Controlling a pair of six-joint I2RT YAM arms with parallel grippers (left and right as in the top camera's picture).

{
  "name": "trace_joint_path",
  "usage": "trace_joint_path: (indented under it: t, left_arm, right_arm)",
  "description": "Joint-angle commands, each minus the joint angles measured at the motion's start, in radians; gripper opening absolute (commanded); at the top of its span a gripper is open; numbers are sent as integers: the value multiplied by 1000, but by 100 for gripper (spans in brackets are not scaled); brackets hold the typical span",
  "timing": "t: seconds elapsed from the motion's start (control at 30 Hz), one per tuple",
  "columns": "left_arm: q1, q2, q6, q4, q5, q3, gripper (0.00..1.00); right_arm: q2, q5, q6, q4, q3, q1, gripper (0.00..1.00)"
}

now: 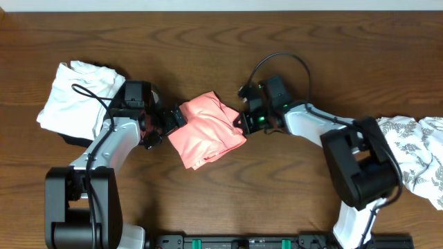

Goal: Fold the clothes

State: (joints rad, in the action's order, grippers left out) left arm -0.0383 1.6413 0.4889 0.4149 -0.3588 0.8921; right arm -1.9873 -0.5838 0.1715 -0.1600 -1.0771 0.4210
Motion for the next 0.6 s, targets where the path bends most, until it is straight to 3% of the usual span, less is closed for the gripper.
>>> trace_joint_path:
  t: [0.0,0.23,0.57]
  left_arm:
    - [23,2,-22,4,13,0,98]
    - [57,-11,-21,4,11,0,98]
    - [61,-11,14,18,8,0,98]
  right_arm:
    - [116,39,-51,3,-13,-21,2]
    - [194,32,-76,-2,-22,17,3]
    - [95,30,-125,23,-22,135,4]
